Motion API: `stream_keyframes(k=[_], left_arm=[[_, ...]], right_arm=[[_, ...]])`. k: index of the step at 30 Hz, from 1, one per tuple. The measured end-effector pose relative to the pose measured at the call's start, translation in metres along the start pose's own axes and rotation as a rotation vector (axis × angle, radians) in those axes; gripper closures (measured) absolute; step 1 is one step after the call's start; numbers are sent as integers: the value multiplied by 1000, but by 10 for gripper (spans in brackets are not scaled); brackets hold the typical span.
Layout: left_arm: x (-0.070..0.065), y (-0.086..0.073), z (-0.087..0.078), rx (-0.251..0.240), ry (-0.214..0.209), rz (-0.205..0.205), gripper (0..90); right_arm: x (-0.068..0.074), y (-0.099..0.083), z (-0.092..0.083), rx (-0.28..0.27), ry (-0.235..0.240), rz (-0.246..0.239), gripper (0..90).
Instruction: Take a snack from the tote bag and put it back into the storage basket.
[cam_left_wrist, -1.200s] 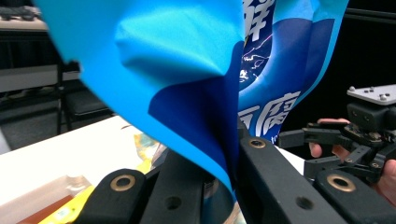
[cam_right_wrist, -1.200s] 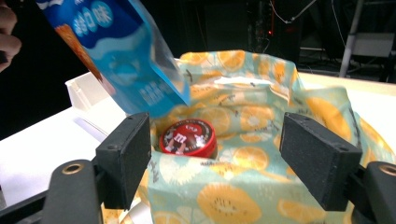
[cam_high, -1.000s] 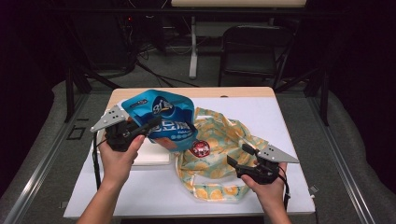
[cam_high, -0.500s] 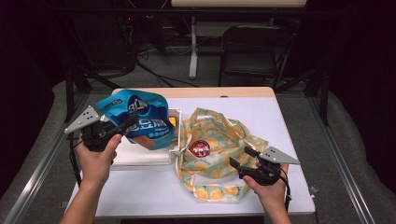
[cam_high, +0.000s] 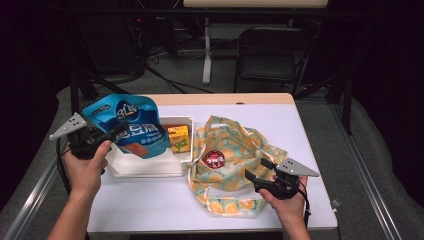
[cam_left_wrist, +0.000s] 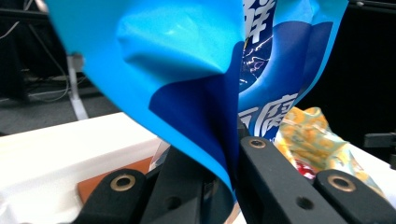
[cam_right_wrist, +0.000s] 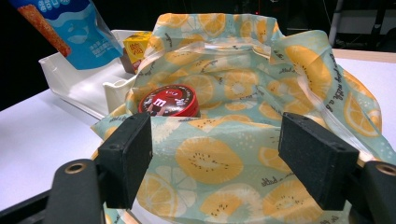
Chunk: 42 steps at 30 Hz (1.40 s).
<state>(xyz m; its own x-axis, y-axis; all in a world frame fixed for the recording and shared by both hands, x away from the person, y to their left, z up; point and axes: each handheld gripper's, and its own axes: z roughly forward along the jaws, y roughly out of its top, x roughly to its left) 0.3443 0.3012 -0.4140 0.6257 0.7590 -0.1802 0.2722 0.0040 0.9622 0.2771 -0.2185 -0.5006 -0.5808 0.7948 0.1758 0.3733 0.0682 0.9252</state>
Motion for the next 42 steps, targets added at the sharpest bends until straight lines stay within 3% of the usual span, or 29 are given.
stream_keyframes(k=[7, 12, 19, 22, 29, 31, 32, 33, 36, 39, 40, 42], left_arm=[[23, -7, 1, 37, 40, 17, 900], [42, -18, 8, 70, 74, 4, 900], [60, -26, 15, 91, 83, -8, 900], [65, -27, 19, 87, 82, -18, 900], [72, -29, 25, 73, 50, 6, 899], [72, -31, 26, 67, 66, 4, 896], [73, -32, 27, 93, 50, 14, 894], [71, -35, 29, 111, 71, 29, 890], [75, -40, 27, 79, 72, -10, 880], [80, -43, 25, 56, 69, -62, 824], [80, -43, 25, 58, 80, -60, 799], [80, -42, 24, 81, 106, -50, 663]], right_arm=[[0, -1, 2, 3, 1, 8, 258], [1, -2, 4, 11, 4, 2, 259], [0, -3, 5, 13, 2, 6, 260], [0, -3, 5, 12, 0, 7, 260], [0, -4, 6, 18, -1, 4, 260], [0, -5, 6, 16, -1, 9, 260], [-1, -5, 6, 16, -1, 9, 260], [-1, -5, 6, 15, -2, 9, 261], [-1, -5, 6, 14, -1, 12, 261], [-1, -5, 6, 16, -2, 12, 261], [-1, -6, 6, 20, -2, 9, 261], [-1, -6, 7, 25, 0, 5, 261]])
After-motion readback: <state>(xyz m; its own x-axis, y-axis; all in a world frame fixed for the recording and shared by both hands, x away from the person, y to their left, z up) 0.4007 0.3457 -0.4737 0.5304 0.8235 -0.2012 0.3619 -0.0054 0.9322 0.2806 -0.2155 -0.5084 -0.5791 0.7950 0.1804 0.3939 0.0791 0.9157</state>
